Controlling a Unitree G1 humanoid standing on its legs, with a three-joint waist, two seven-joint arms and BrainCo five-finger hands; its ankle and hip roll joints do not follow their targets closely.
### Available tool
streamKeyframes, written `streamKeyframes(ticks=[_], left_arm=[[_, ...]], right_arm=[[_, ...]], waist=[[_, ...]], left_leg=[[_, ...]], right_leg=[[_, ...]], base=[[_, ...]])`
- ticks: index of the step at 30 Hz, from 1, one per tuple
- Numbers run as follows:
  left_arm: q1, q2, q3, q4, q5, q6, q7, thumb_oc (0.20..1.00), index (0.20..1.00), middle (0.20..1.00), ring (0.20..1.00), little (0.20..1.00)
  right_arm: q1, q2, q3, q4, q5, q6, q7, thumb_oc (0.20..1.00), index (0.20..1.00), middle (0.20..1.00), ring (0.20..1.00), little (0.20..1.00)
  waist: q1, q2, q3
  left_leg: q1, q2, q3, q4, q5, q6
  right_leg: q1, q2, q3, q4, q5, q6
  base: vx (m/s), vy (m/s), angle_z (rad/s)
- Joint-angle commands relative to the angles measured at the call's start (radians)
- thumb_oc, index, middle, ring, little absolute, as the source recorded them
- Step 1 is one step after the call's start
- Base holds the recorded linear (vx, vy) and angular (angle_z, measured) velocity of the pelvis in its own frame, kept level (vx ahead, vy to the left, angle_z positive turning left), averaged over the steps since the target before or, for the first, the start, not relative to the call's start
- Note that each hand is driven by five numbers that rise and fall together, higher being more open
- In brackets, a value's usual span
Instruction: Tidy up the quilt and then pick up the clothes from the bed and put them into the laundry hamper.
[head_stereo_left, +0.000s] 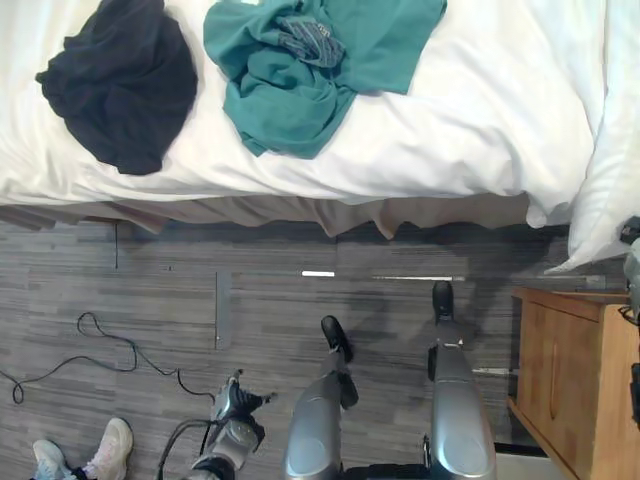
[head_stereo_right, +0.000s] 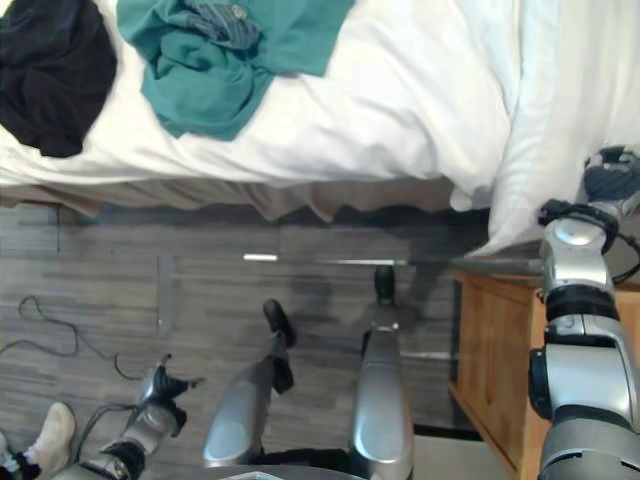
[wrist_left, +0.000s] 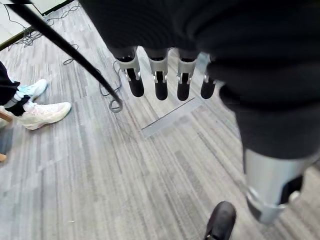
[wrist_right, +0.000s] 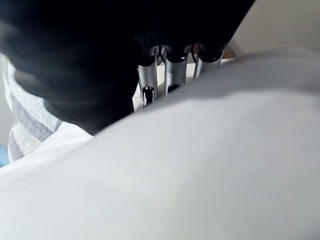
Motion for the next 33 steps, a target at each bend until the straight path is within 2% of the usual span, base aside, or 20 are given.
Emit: streamKeyframes(ticks=[1,4,5,6,8,11,13,15,16,17,18,19,22,24,27,29,30,31,32,33], left_arm=[[0.017,0.03,0.003,0.073,-0.022,0.026,0.039,1.0,1.0,1.0,1.0,1.0],[0.014,0.024,0.005,0.082,0.009,0.035,0.038,1.0,1.0,1.0,1.0,1.0],[0.017,0.021,0.006,0.082,0.017,0.037,0.032,1.0,1.0,1.0,1.0,1.0],[0.019,0.014,0.003,0.081,0.028,0.037,0.024,1.0,1.0,1.0,1.0,1.0],[0.026,0.005,-0.006,0.084,0.046,0.038,-0.002,1.0,1.0,1.0,1.0,1.0],[0.031,-0.004,-0.04,0.108,0.104,0.032,-0.105,1.0,1.0,1.0,1.0,1.0],[0.043,0.007,-0.039,0.107,0.114,0.035,-0.128,1.0,1.0,1.0,1.0,1.0],[0.041,0.007,-0.017,0.121,0.084,0.035,-0.12,1.0,1.0,1.0,1.0,1.0],[0.041,0.008,-0.016,0.121,0.084,0.034,-0.12,1.0,1.0,1.0,1.0,1.0],[0.033,0.003,0.003,0.124,0.066,0.031,-0.099,1.0,1.0,1.0,1.0,1.0],[0.034,0.003,0.004,0.124,0.066,0.031,-0.099,1.0,1.0,1.0,1.0,1.0],[0.055,0.004,0.024,0.131,0.06,0.028,-0.096,1.0,1.0,1.0,1.0,1.0],[0.075,0.002,0.037,0.149,0.06,0.02,-0.084,1.0,1.0,1.0,1.0,1.0],[0.081,0.0,0.052,0.163,0.057,0.026,-0.089,1.0,1.0,1.0,1.0,1.0],[0.066,0.018,0.082,0.168,0.038,0.035,-0.079,1.0,1.0,1.0,1.0,1.0],[0.056,0.03,0.095,0.18,0.025,0.052,-0.073,1.0,1.0,1.0,1.0,1.0],[0.054,0.037,0.094,0.179,0.026,0.055,-0.071,1.0,1.0,1.0,1.0,1.0],[0.053,0.037,0.094,0.179,0.026,0.055,-0.071,1.0,1.0,1.0,1.0,1.0],[0.051,0.045,0.072,0.16,0.036,0.057,-0.085,1.0,1.0,1.0,1.0,1.0],[0.052,0.049,0.061,0.149,0.049,0.059,-0.092,1.0,1.0,1.0,1.0,1.0]], right_arm=[[0.243,0.143,0.019,0.084,0.063,0.074,0.049,0.2,0.2,0.2,0.2,0.2],[0.368,0.233,-0.007,0.13,0.062,0.086,0.085,0.2,0.2,0.2,0.2,0.2],[0.4,0.259,-0.007,0.155,0.058,0.097,0.102,0.558,0.558,0.558,0.558,0.558],[0.437,0.288,-0.001,0.193,0.044,0.11,0.128,1.0,1.0,1.0,1.0,1.0],[0.496,0.333,0.014,0.26,0.021,0.136,0.185,1.0,1.0,1.0,1.0,1.0],[0.569,0.402,0.154,0.356,-0.171,0.197,0.326,1.0,1.0,1.0,1.0,1.0],[0.587,0.432,0.203,0.353,-0.234,0.209,0.368,1.0,1.0,1.0,1.0,1.0],[0.567,0.44,0.242,0.348,-0.286,0.205,0.365,1.0,1.0,1.0,1.0,1.0],[0.567,0.441,0.242,0.348,-0.286,0.205,0.365,1.0,1.0,1.0,1.0,1.0],[0.558,0.457,0.278,0.348,-0.338,0.214,0.368,1.0,1.0,1.0,1.0,1.0],[0.558,0.457,0.278,0.348,-0.338,0.215,0.368,1.0,1.0,1.0,1.0,1.0],[0.542,0.465,0.316,0.316,-0.383,0.215,0.381,1.0,1.0,1.0,1.0,1.0],[0.533,0.46,0.331,0.292,-0.41,0.203,0.389,1.0,1.0,1.0,1.0,1.0],[0.53,0.461,0.313,0.281,-0.402,0.203,0.391,1.0,1.0,1.0,1.0,1.0],[0.538,0.47,0.302,0.273,-0.415,0.211,0.396,1.0,1.0,1.0,1.0,1.0],[0.533,0.49,0.301,0.279,-0.412,0.224,0.393,1.0,1.0,1.0,1.0,1.0],[0.533,0.493,0.302,0.281,-0.404,0.222,0.389,1.0,1.0,1.0,1.0,1.0],[0.532,0.493,0.302,0.281,-0.404,0.222,0.389,1.0,1.0,1.0,1.0,1.0],[0.541,0.5,0.306,0.268,-0.379,0.207,0.381,1.0,1.0,1.0,1.0,1.0],[0.546,0.505,0.313,0.254,-0.362,0.2,0.379,1.0,1.0,1.0,1.0,1.0]], waist=[[-0.008,-0.059,-0.062],[-0.017,-0.069,-0.082],[-0.018,-0.071,-0.096],[-0.019,-0.073,-0.115],[-0.02,-0.078,-0.162],[-0.003,-0.079,-0.246],[0.009,-0.1,-0.253],[0.033,-0.12,-0.237],[0.03,-0.119,-0.237],[0.044,-0.123,-0.243],[0.043,-0.123,-0.241],[0.054,-0.112,-0.267],[0.081,-0.101,-0.293],[0.084,-0.094,-0.318],[0.106,-0.139,-0.315],[0.117,-0.179,-0.297],[0.125,-0.183,-0.294],[0.123,-0.185,-0.297],[0.113,-0.198,-0.294],[0.095,-0.198,-0.29]], left_leg=[[-0.025,0.087,-0.068,0.232,-0.18,-0.073],[0.027,0.082,-0.067,0.198,-0.188,-0.071],[0.05,0.077,-0.065,0.176,-0.18,-0.07],[0.082,0.07,-0.063,0.149,-0.179,-0.071],[0.132,0.053,-0.071,0.074,-0.156,-0.071],[0.197,0.042,-0.092,-0.003,-0.135,-0.078],[0.154,0.026,-0.127,0.129,-0.157,-0.084],[0.084,0.02,-0.203,0.267,-0.138,-0.122],[0.08,0.021,-0.207,0.272,-0.14,-0.122],[0.066,0.057,-0.224,0.229,-0.138,-0.134],[0.071,0.057,-0.225,0.228,-0.139,-0.134],[0.08,0.153,-0.208,0.099,-0.081,-0.134],[0.08,0.249,-0.192,-0.044,0.026,-0.179],[0.096,0.258,-0.171,-0.045,0.01,-0.179],[0.079,0.222,-0.163,0.052,-0.064,-0.159],[0.11,0.189,-0.114,0.077,-0.104,-0.125],[0.123,0.181,-0.091,0.081,-0.115,-0.112],[0.118,0.178,-0.093,0.08,-0.113,-0.11],[0.151,0.146,-0.06,0.069,-0.123,-0.085],[0.171,0.126,-0.051,0.049,-0.119,-0.073]], right_leg=[[0.021,-0.008,0.007,0.147,-0.187,0.041],[0.068,-0.013,-0.006,0.118,-0.181,0.044],[0.095,-0.015,-0.015,0.096,-0.17,0.045],[0.136,-0.019,-0.029,0.061,-0.17,0.05],[0.206,-0.025,-0.054,-0.014,-0.146,0.057],[0.314,-0.033,-0.091,-0.133,-0.111,0.066],[0.374,-0.045,-0.102,-0.172,-0.112,0.055],[0.394,-0.06,-0.099,-0.182,-0.118,0.046],[0.394,-0.06,-0.103,-0.182,-0.118,0.046],[0.408,-0.088,-0.114,-0.181,-0.122,0.056],[0.412,-0.087,-0.116,-0.182,-0.124,0.056],[0.415,-0.112,-0.106,-0.179,-0.129,0.091],[0.451,-0.167,-0.1,-0.19,-0.145,0.133],[0.455,-0.195,-0.105,-0.18,-0.13,0.133],[0.441,-0.281,-0.103,-0.09,-0.029,0.133],[0.418,-0.347,-0.208,-0.032,0.073,0.133],[0.415,-0.354,-0.275,-0.007,0.061,0.126],[0.413,-0.356,-0.277,-0.01,0.065,0.127],[0.388,-0.255,-0.313,0.044,-0.032,0.097],[0.357,-0.161,-0.278,0.065,-0.093,0.079]], base=[[0.01,-0.005,0.09],[0.07,0.012,0.02],[0.12,0.014,-0.04],[0.14,0.006,-0.01],[0.22,-0.008,0.15],[0.19,-0.03,0.34],[0.03,-0.001,0.39],[-0.04,0.042,0.18],[0.01,0.163,0.25],[0.03,0.135,0.19],[0.17,0.457,0.28],[0.23,0.548,0.39],[0.27,0.585,0.1],[0.18,0.564,-0.29],[0.17,0.431,0.26],[0.14,0.379,-0.15],[0.09,0.264,-0.19],[0.19,0.401,-0.57],[0.24,0.445,-0.58],[0.36,0.584,-0.66]])
